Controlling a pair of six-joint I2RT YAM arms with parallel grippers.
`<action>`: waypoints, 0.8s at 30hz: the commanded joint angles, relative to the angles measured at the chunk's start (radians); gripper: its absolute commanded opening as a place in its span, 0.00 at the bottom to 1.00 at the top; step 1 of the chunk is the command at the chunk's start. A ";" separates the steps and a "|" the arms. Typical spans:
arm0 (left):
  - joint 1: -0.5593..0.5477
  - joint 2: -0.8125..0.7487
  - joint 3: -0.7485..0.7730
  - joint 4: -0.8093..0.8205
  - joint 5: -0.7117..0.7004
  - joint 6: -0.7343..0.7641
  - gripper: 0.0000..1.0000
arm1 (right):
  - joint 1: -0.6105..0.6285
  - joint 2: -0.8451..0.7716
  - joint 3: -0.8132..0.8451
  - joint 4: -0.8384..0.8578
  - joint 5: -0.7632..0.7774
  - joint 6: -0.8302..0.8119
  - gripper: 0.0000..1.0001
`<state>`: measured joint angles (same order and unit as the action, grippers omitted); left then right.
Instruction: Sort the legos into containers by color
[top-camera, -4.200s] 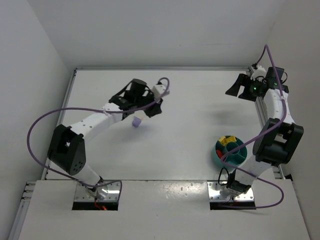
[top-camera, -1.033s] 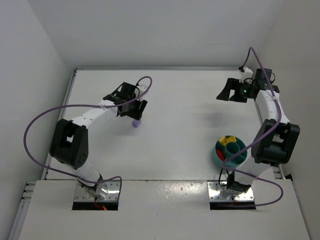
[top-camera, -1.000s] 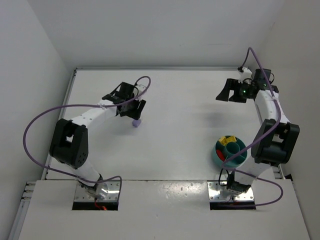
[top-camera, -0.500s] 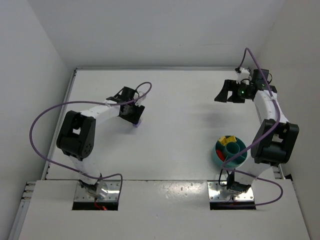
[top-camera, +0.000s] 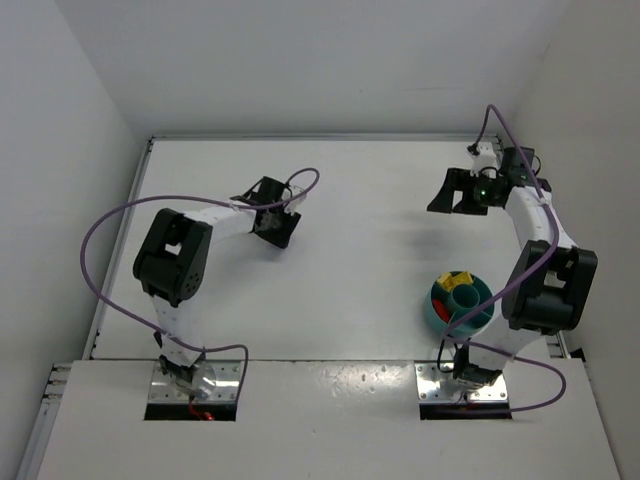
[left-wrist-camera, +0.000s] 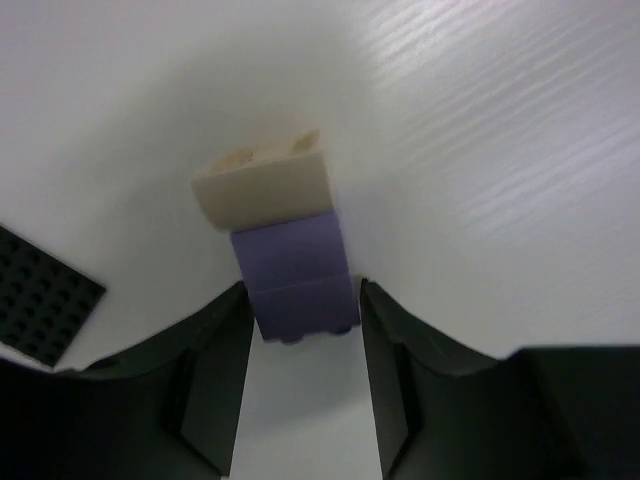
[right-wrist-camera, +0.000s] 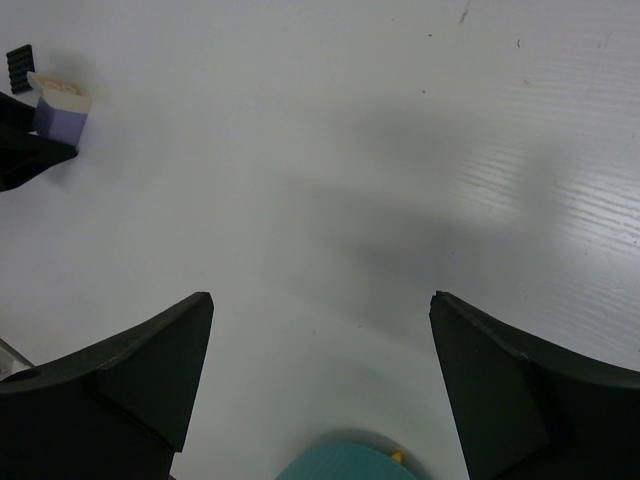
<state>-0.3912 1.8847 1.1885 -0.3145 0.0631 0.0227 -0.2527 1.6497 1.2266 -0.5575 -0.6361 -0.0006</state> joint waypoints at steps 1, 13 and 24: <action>-0.018 0.045 -0.007 -0.015 0.001 0.010 0.51 | 0.006 -0.047 -0.016 0.027 -0.014 -0.012 0.90; -0.018 0.090 0.022 0.021 -0.016 0.008 0.46 | 0.015 -0.056 -0.036 0.027 -0.034 -0.002 0.90; -0.018 0.169 0.112 0.031 -0.006 -0.041 0.50 | 0.015 -0.065 -0.045 0.027 -0.034 -0.002 0.90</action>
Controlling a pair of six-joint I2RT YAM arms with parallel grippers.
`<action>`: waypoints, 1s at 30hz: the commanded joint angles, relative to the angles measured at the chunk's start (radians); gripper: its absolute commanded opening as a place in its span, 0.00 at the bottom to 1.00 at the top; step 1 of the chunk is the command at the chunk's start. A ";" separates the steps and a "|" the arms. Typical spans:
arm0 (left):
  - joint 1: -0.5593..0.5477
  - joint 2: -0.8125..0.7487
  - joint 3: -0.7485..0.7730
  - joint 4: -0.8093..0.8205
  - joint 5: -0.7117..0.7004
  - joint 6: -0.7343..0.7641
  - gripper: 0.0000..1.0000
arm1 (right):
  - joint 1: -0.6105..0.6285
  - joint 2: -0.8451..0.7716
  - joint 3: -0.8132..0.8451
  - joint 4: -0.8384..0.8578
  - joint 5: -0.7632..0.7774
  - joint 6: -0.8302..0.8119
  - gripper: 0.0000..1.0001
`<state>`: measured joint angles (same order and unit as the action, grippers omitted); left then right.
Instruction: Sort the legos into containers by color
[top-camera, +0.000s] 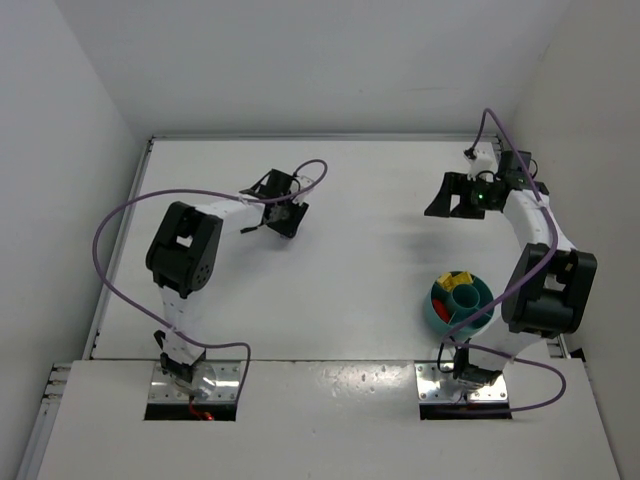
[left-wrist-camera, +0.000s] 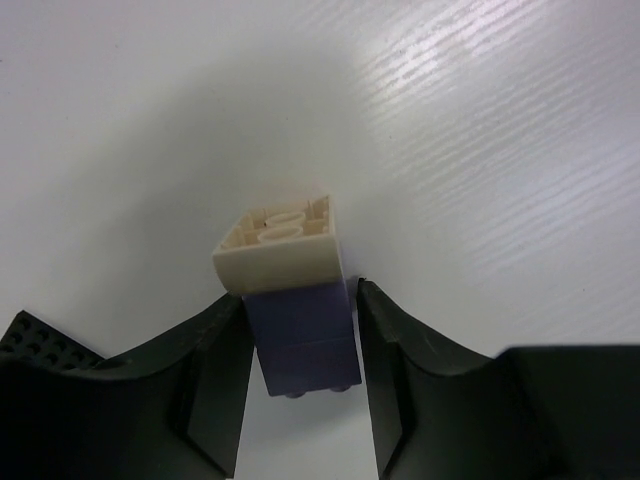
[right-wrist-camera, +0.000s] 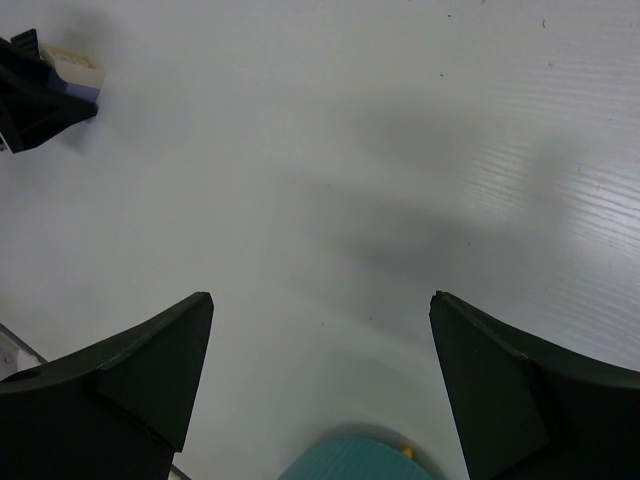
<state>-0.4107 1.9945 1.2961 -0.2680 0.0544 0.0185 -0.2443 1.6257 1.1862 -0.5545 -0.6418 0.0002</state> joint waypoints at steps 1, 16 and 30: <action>0.001 0.069 0.005 -0.016 0.002 -0.037 0.50 | 0.007 -0.041 -0.005 0.024 -0.029 -0.003 0.90; 0.070 -0.201 -0.149 -0.040 0.741 0.225 0.07 | 0.040 -0.102 -0.048 -0.037 -0.353 -0.115 0.89; -0.059 -0.315 -0.037 -0.246 1.131 0.219 0.02 | 0.253 -0.127 0.023 -0.458 -0.624 -0.658 0.85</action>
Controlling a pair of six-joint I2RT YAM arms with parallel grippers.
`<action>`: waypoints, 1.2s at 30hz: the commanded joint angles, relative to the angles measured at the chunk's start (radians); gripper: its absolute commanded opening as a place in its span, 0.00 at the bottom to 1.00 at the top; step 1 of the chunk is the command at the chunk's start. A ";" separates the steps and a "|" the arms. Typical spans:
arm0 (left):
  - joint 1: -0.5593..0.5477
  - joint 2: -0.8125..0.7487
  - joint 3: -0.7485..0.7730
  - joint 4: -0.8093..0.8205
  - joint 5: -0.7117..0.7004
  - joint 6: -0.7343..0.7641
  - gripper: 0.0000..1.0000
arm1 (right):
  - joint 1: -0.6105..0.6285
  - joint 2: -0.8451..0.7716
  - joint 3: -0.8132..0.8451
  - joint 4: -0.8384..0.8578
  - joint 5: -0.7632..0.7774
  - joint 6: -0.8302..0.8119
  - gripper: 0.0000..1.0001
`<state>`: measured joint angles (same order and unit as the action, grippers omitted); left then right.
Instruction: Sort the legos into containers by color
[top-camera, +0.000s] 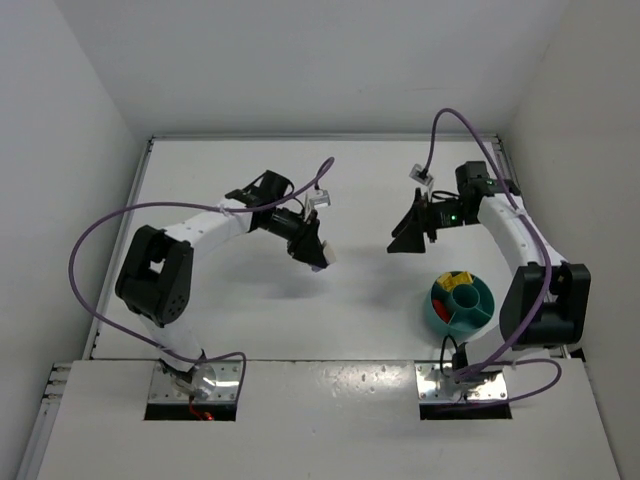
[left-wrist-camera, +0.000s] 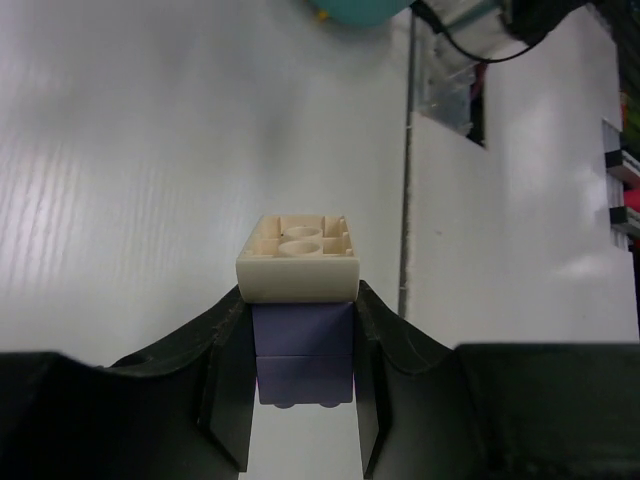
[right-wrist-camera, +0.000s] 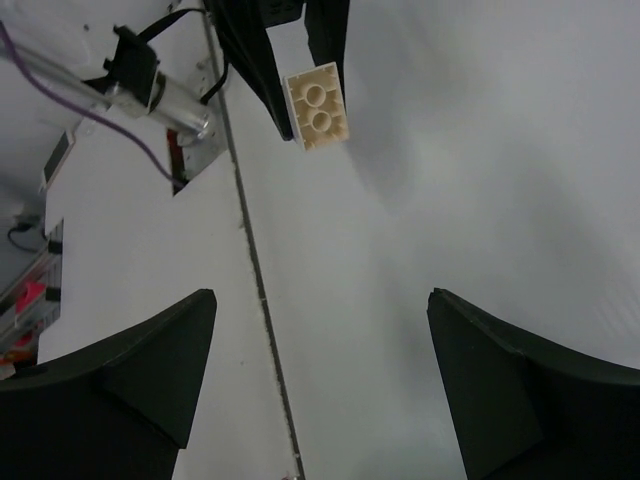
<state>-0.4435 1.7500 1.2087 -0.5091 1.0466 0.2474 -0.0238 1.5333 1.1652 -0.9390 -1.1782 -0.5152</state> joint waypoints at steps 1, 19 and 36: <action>-0.026 -0.070 0.061 -0.005 0.139 -0.010 0.02 | 0.057 -0.035 0.044 -0.073 -0.087 -0.143 0.89; -0.143 -0.113 0.083 0.067 0.151 -0.138 0.00 | 0.258 0.040 0.108 0.005 -0.025 -0.088 0.97; -0.179 -0.122 0.074 0.106 0.161 -0.178 0.00 | 0.318 0.088 0.119 0.180 0.008 0.138 0.79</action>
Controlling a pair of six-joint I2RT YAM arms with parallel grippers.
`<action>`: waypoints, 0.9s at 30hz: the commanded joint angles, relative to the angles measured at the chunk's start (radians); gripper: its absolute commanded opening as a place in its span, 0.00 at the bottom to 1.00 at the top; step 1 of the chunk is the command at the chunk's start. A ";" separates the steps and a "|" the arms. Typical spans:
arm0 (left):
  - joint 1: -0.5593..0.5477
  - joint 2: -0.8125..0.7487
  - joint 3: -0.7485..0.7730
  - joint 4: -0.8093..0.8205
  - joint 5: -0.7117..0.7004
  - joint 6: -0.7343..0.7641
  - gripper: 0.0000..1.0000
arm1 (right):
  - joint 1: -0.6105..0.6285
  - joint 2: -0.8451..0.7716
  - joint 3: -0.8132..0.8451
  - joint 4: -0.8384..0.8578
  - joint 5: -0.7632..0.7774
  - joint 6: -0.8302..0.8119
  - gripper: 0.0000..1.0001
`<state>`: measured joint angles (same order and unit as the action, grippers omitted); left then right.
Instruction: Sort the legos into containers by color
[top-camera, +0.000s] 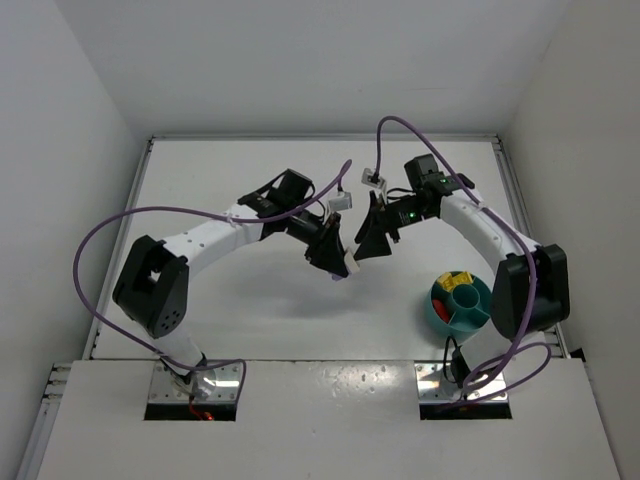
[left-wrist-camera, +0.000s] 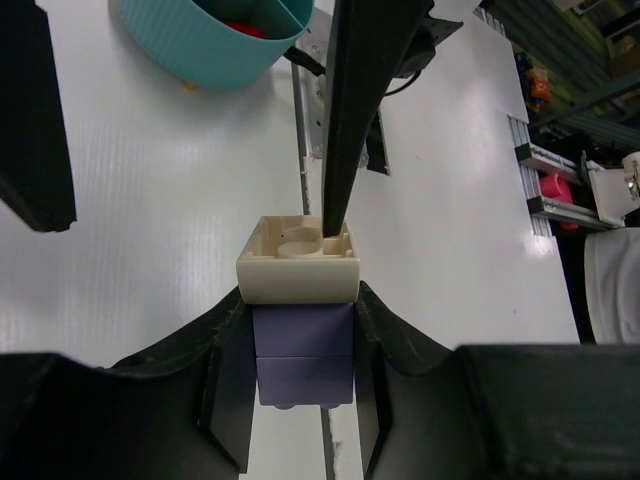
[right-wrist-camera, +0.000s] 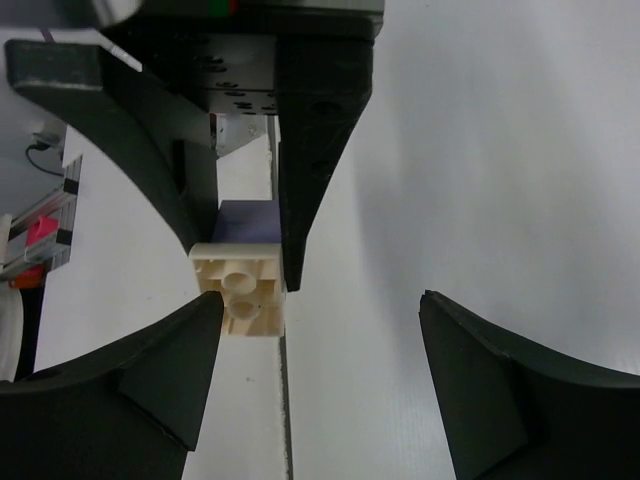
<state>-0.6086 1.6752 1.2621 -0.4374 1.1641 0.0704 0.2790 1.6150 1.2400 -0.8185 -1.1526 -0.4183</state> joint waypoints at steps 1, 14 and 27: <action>-0.014 -0.048 0.020 0.034 0.043 -0.001 0.00 | 0.015 0.006 0.044 0.071 -0.018 0.041 0.79; -0.023 -0.029 0.011 0.052 0.034 -0.011 0.00 | 0.025 0.016 0.053 0.027 -0.055 0.003 0.79; 0.004 -0.069 -0.029 0.052 0.062 0.008 0.00 | 0.025 0.006 0.053 -0.051 -0.073 -0.115 0.85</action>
<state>-0.6155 1.6676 1.2427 -0.4168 1.1851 0.0662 0.2966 1.6302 1.2575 -0.8482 -1.1790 -0.4648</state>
